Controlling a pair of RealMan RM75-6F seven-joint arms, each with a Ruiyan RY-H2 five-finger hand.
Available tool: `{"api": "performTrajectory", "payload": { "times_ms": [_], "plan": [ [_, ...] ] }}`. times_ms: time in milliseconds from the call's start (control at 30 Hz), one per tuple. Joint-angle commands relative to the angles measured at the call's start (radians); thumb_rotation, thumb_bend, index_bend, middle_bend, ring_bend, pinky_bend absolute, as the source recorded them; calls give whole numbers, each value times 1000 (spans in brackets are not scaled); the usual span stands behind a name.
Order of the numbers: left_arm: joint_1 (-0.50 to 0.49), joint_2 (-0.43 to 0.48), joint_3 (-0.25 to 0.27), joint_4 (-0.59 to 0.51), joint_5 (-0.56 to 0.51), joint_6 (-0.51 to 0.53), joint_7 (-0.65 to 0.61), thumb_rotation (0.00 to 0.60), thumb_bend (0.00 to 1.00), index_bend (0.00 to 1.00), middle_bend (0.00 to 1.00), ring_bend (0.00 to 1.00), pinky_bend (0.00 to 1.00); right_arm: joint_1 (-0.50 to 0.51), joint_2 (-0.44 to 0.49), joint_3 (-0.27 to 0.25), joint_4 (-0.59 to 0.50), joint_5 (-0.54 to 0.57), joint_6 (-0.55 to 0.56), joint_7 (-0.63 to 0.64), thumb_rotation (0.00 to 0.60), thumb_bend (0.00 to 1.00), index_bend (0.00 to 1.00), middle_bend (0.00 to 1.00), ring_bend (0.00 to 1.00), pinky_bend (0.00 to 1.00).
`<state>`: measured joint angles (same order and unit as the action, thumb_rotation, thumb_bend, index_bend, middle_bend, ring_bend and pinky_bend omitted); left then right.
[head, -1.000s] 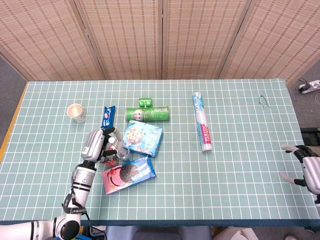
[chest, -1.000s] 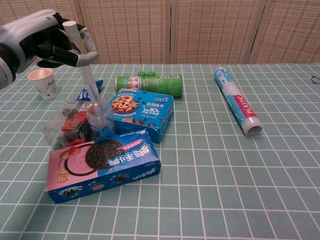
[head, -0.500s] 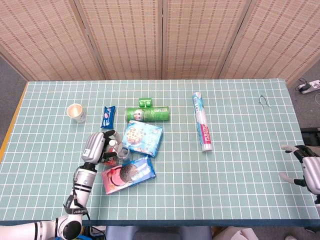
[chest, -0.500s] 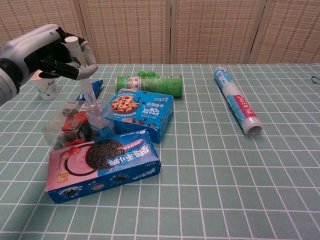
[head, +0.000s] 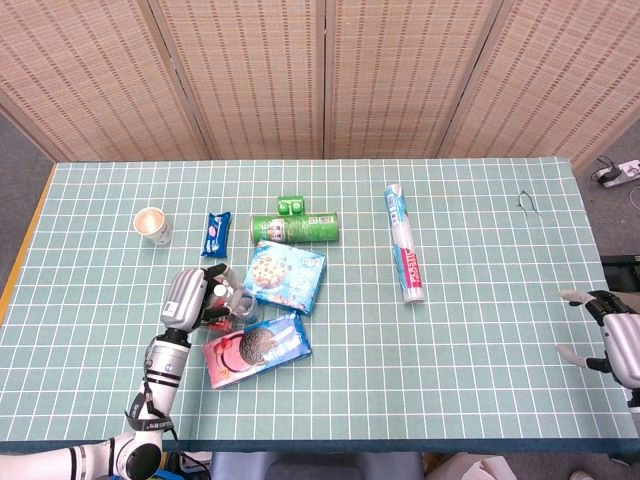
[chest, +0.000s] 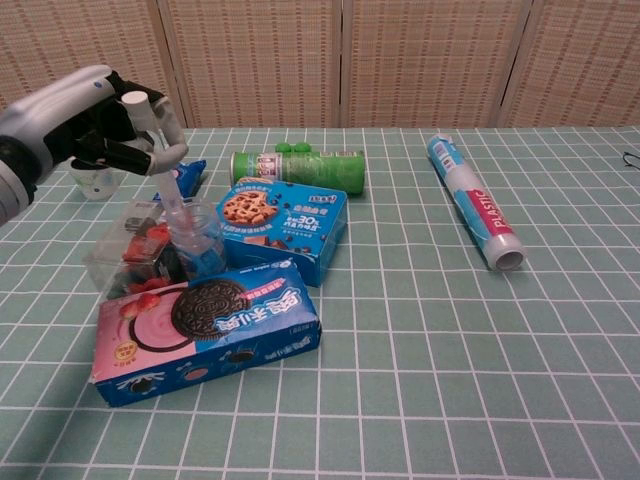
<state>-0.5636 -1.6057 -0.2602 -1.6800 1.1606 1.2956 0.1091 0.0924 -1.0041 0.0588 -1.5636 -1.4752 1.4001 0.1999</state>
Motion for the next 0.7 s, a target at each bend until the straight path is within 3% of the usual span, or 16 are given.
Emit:
{"api": "performTrajectory", "payload": {
  "times_ms": [33,367,700],
  "plan": [
    [5,2,3,4,4,-3,-7,600,612,641,1000,996,992,1,-1,0,0,1,-2,-2,600,62,276,357,224,414],
    [20,3,15,18,14,-17,-23,600,482,595,1000,993,988,4,-4,1,0,6,-8,-10,600,62,276,357,224,414],
    [21,-16,29,36,18,-37,-10,600,271,573,1000,991,987,5,-5,1,-1,8,-10,-12,600,62,276,357,224,414]
  ]
}}
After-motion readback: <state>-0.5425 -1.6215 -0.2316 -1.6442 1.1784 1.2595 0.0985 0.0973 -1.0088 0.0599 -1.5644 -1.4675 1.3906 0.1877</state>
